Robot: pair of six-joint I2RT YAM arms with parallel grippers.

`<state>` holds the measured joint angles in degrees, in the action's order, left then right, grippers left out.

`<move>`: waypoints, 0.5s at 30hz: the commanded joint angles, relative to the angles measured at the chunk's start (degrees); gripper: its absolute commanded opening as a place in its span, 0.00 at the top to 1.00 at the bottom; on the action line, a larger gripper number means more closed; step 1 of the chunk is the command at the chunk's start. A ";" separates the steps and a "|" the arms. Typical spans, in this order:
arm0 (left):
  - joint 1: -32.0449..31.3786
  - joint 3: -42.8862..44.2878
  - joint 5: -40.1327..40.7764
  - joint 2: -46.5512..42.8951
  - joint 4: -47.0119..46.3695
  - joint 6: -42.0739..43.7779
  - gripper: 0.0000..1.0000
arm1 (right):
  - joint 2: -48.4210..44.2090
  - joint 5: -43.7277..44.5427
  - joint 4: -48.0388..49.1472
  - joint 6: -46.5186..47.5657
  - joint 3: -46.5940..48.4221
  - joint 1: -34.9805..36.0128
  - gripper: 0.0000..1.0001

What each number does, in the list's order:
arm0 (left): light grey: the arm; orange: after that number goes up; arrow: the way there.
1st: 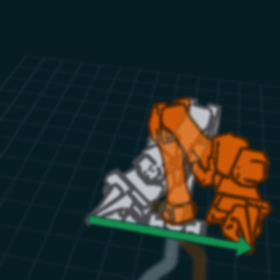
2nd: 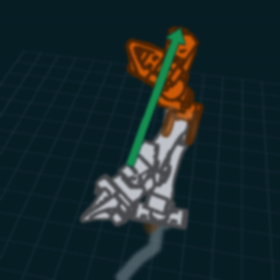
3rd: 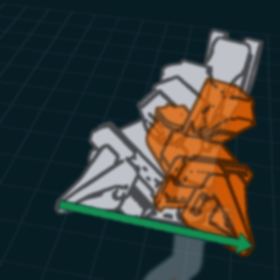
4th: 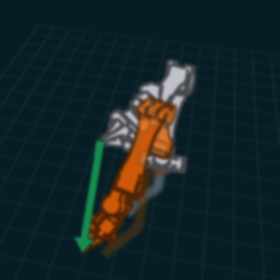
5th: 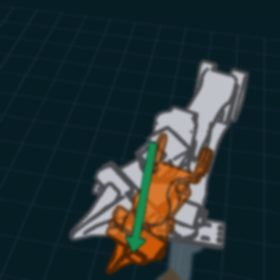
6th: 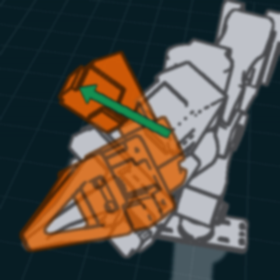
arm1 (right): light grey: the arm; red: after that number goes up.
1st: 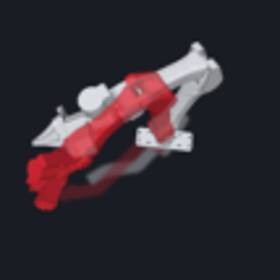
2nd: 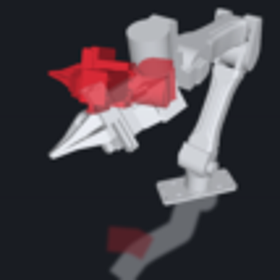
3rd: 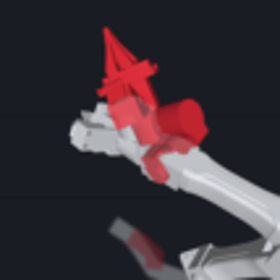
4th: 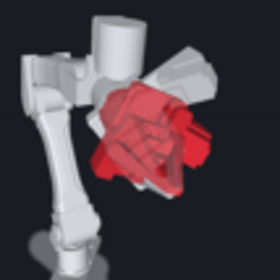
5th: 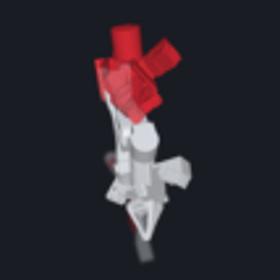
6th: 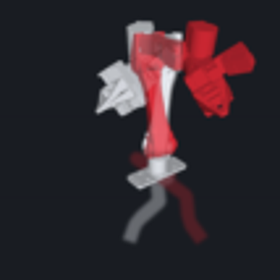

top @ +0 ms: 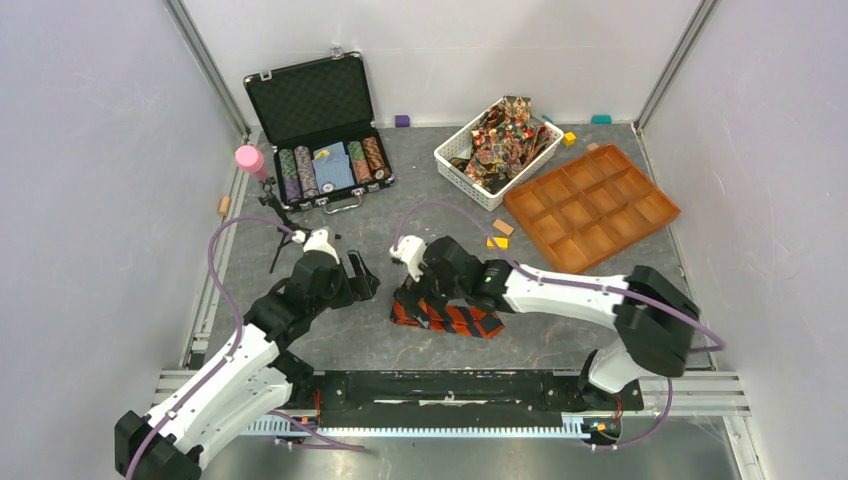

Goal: Roll the ties
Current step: Roll the tie at the center of the board.

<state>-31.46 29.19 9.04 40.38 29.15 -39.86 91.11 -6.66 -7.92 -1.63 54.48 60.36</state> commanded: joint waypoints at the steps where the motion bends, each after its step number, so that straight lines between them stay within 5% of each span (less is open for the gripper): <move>1: 0.31 -2.66 -4.91 -0.59 -7.13 -1.98 0.07 | -7.76 8.93 3.15 -18.13 -2.51 -0.32 0.03; 5: 0.32 -5.01 -8.77 0.84 -12.72 -2.09 0.08 | -13.32 8.69 6.66 -34.22 -9.38 -0.32 0.07; 9: 0.22 -6.63 -12.05 1.62 -15.81 -2.37 0.09 | -18.64 6.81 17.41 -48.02 -19.62 -0.37 0.32; 15: 0.26 -8.98 -15.54 1.42 -19.32 -2.90 0.13 | -18.32 3.29 25.97 -53.32 -23.19 -0.41 0.40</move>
<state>-31.46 21.39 -2.52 42.02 15.55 -40.93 73.23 -1.69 7.75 -47.27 30.89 59.94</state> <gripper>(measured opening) 0.883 0.609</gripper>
